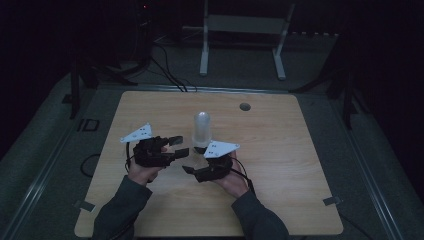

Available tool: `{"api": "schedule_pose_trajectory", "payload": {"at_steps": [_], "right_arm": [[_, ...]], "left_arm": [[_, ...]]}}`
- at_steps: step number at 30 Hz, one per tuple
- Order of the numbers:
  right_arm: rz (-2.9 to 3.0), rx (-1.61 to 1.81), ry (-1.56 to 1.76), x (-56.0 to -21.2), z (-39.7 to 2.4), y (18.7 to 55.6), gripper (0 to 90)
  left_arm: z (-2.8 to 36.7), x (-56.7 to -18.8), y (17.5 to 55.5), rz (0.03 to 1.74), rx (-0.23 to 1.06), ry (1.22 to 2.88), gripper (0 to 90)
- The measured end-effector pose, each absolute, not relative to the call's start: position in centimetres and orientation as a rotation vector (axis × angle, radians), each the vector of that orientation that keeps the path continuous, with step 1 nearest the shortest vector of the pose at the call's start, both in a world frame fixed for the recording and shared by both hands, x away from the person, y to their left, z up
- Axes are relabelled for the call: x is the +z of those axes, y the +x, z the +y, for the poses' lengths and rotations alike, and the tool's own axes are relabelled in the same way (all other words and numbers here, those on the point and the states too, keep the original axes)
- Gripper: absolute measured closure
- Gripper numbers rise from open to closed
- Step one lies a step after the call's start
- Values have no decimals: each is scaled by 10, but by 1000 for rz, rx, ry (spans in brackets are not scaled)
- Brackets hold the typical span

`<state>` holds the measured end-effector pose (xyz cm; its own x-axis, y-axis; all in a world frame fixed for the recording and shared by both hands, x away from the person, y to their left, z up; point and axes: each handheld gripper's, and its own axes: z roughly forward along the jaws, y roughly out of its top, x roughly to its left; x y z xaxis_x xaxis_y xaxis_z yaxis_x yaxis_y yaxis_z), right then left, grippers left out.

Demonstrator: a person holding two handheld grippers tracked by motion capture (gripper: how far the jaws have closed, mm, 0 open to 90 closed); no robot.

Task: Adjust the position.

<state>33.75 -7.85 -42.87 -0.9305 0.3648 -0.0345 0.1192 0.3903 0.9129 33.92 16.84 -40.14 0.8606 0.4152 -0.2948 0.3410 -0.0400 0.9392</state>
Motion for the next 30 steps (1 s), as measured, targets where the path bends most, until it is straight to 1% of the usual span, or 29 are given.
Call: {"api": "schedule_pose_trajectory", "payload": {"at_steps": [13, 30], "right_arm": [[2419, 1472, 422, -425, -81, 339, 285], [2425, 1350, 417, -418, -91, 341, 285]], "left_arm": [[168, -395, 336, 589, 119, 1703, 282], [168, -396, 336, 592, 149, 1769, 279]]}}
